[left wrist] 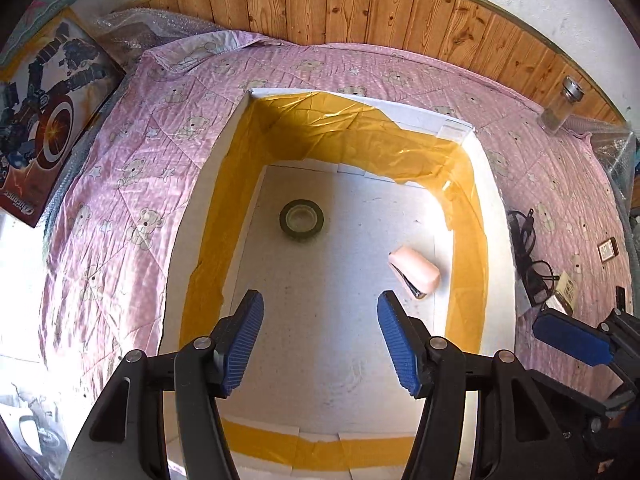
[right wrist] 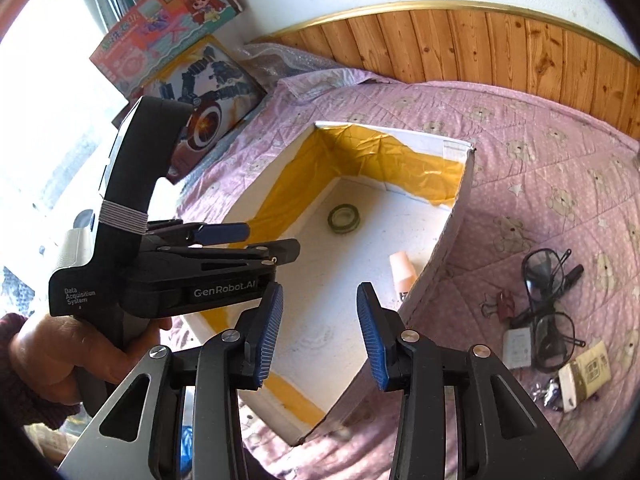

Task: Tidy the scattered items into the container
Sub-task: 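Move both tools back toward the remaining items on the bedspread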

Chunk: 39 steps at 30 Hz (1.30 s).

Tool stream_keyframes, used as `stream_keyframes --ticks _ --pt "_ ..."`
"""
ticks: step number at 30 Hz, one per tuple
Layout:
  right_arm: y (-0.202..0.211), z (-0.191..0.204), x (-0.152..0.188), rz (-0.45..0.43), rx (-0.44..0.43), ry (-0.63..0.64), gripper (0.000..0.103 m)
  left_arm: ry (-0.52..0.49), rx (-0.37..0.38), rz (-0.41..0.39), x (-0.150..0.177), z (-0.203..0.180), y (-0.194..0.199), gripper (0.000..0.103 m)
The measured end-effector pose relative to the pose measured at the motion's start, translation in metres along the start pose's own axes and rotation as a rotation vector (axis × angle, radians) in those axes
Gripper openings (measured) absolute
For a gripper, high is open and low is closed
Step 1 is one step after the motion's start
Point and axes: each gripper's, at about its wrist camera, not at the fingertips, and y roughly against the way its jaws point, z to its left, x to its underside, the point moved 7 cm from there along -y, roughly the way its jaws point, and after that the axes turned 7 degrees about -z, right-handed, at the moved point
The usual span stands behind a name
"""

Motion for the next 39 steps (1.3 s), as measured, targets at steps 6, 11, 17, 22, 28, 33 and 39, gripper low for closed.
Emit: stream_keyframes --ticks 6,11,17,22,28,33,39 --pt "0.037 -0.008 0.025 -0.071 -0.007 -0.070 0.041 -0.050 0.007 -0.088 0.027 -0.015 0.043 0.062" --pt "0.059 -0.022 0.045 -0.096 -0.005 -0.118 0.041 -0.101 0.010 -0.152 0.050 -0.039 0.076 0.062" --pt "0.080 -0.043 0.069 -0.115 0.006 -0.177 0.041 -0.187 0.010 -0.214 0.068 -0.083 0.103 0.062" --pt "0.093 -0.068 0.092 -0.121 0.036 -0.238 0.042 -0.260 0.061 -0.230 0.078 -0.132 0.112 0.065" --pt "0.111 -0.124 0.117 -0.150 0.095 -0.371 0.042 -0.303 0.112 -0.190 0.089 -0.177 0.095 0.066" --pt "0.116 -0.174 0.129 -0.157 0.122 -0.506 0.044 -0.323 0.135 -0.137 0.092 -0.209 0.065 0.067" --pt "0.115 -0.219 0.133 -0.160 0.148 -0.604 0.045 -0.332 0.142 -0.078 0.086 -0.236 0.021 0.067"
